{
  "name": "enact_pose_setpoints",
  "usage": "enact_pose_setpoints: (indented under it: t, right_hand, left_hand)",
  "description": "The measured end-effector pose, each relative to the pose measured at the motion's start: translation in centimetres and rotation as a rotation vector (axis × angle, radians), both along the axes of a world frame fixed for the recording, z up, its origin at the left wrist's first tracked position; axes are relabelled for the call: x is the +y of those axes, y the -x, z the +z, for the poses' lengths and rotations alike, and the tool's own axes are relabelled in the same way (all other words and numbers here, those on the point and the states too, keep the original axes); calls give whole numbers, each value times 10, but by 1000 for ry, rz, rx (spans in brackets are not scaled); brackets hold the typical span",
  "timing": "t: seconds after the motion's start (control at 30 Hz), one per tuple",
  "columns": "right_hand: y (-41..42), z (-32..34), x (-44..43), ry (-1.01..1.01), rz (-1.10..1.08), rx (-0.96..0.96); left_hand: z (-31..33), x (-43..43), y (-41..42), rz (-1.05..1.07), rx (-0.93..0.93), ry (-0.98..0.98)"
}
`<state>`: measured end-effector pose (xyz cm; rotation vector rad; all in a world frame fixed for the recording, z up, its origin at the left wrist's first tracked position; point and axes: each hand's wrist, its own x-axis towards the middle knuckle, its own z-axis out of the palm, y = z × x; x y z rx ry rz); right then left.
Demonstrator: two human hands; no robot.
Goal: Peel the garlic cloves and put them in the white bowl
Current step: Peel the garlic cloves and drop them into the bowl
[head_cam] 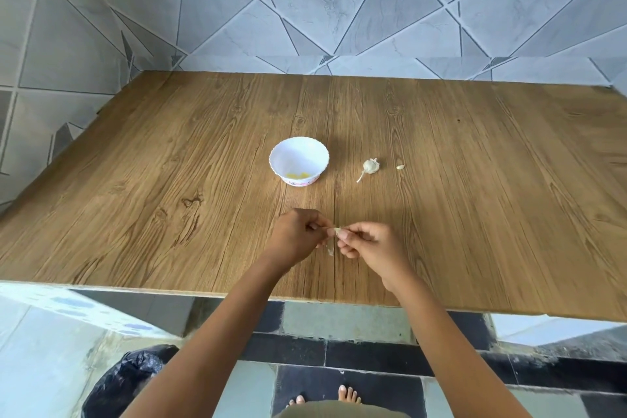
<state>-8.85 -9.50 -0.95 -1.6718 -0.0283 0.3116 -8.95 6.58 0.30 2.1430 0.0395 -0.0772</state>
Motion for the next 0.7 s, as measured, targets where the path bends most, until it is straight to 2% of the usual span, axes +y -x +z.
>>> enact_pose_setpoints:
  t: [0.07, 0.2, 0.33, 0.5, 0.7]
  right_hand:
    - [1, 3, 0, -47, -15, 130]
    - [-2, 9, -1, -163, -26, 338]
    - [-4, 11, -3, -98, -63, 247]
    - [-2, 11, -4, -35, -43, 128]
    - [-1, 9, -6, -3, -26, 86]
  left_hand:
    - [0, -2, 1, -9, -122, -113]
    - [-1, -7, 4, -61, -320, -169]
    - [-9, -1, 2, 61, -245, -100]
    - [-9, 2, 4, -146, -218, -304]
    - [2, -1, 1, 12, -158, -133]
